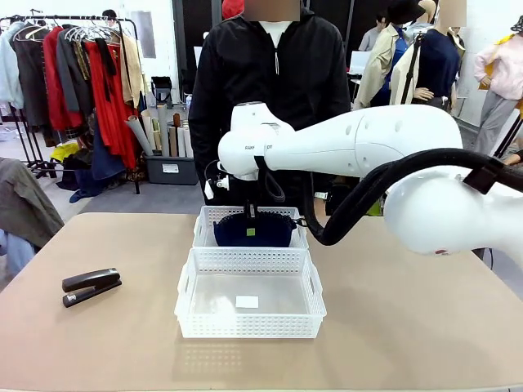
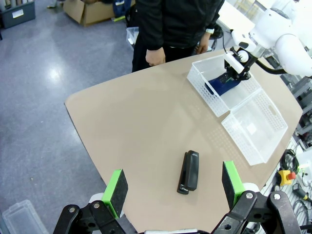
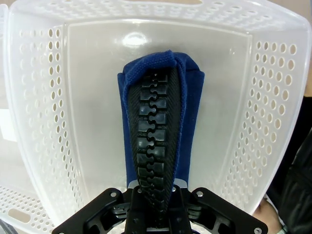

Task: Distribute items into two baskets.
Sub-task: Place the picked Pencil pouch into the Organizing basket as instructed by the person.

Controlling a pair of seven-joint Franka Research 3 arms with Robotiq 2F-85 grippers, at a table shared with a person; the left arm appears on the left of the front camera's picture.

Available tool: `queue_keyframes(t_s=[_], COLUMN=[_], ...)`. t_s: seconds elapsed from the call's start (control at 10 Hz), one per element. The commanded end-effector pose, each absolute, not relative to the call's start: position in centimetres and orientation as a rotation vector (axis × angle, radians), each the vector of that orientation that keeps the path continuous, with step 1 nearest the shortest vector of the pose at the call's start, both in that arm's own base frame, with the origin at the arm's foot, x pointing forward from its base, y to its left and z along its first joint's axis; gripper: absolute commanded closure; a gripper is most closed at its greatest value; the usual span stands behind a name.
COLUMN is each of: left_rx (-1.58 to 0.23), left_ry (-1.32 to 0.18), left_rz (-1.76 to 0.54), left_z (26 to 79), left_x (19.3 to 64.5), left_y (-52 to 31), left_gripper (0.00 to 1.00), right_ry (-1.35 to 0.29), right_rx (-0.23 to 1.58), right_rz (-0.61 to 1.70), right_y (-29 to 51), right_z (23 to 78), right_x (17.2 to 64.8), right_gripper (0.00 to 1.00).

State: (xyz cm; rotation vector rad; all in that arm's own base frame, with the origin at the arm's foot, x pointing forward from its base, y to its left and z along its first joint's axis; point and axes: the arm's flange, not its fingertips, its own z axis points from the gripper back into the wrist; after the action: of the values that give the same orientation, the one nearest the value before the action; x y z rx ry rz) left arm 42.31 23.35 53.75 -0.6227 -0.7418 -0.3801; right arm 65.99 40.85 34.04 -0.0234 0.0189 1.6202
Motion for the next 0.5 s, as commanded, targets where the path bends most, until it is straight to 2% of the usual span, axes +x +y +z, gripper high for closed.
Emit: queue_keyframes(t_s=[0.0, 0.4], left_rx=[-0.621, -0.621], left_ry=[-0.746, -0.746], left_rz=[-0.379, -0.379], left_z=[53.9, 53.9], left_x=[42.3, 42.3], left_y=[23.3, 23.3], left_gripper=[0.00, 0.00], right_ry=[0.024, -0.013], right_rx=[-0.046, -0.040], right_rz=[1.597, 1.588], right_y=[42.1, 41.2], right_z=[34.7, 36.6], right_x=[67.3, 66.9], right_gripper=[0.90, 0.11])
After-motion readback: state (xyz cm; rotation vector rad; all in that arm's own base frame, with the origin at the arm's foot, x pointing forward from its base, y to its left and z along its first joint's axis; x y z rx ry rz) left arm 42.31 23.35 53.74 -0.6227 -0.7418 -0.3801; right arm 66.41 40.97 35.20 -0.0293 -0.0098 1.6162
